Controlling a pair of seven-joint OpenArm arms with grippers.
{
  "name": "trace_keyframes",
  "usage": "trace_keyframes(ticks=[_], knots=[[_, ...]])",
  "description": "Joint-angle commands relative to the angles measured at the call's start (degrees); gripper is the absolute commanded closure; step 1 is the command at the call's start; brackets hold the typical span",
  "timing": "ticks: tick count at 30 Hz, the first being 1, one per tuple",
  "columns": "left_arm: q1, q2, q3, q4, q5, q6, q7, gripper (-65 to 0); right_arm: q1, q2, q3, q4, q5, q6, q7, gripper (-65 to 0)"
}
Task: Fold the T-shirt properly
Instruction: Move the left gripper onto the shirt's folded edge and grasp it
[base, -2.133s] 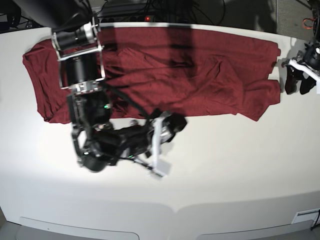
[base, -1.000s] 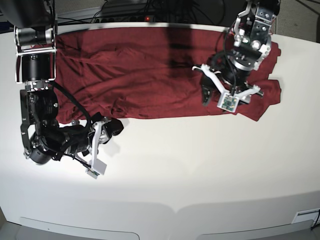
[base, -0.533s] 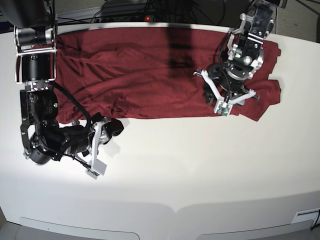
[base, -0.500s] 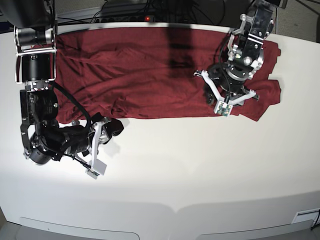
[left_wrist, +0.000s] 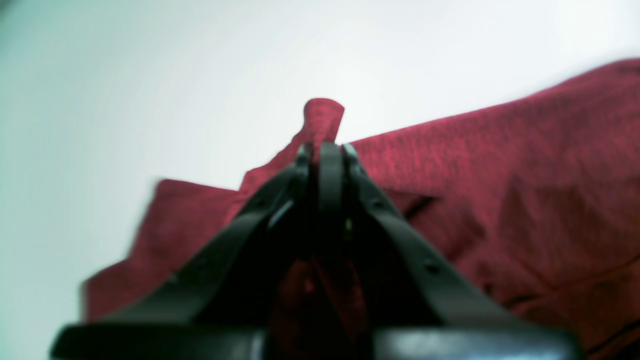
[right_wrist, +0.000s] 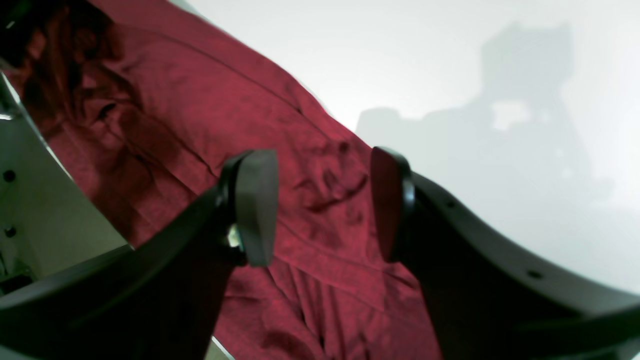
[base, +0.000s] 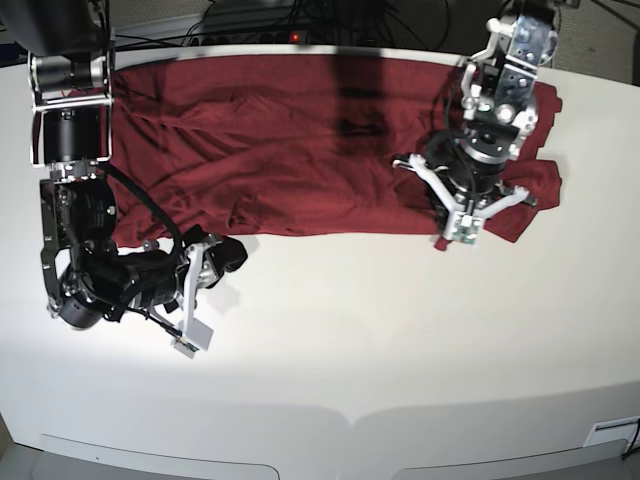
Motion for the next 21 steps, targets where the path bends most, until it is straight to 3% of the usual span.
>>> trace_keyframes(ticks=[1, 8, 21], knots=[[0.4, -1.4, -0.3, 1.6, 0.5, 2.2, -1.5, 0.0, 1.6, 0.6, 0.5, 1.0, 1.2, 0.3, 0.7, -29.9], [4.1, -8.0, -0.3, 1.8, 0.3, 9.0, -3.0, 0.0, 1.6, 0.5, 0.5, 1.0, 1.3, 0.3, 0.7, -29.9], [4.1, -8.2, -0.3, 1.8, -2.0, 9.2, -3.3, -1.0, 1.6, 0.6, 0.5, 1.0, 1.3, 0.3, 0.7, -29.9]])
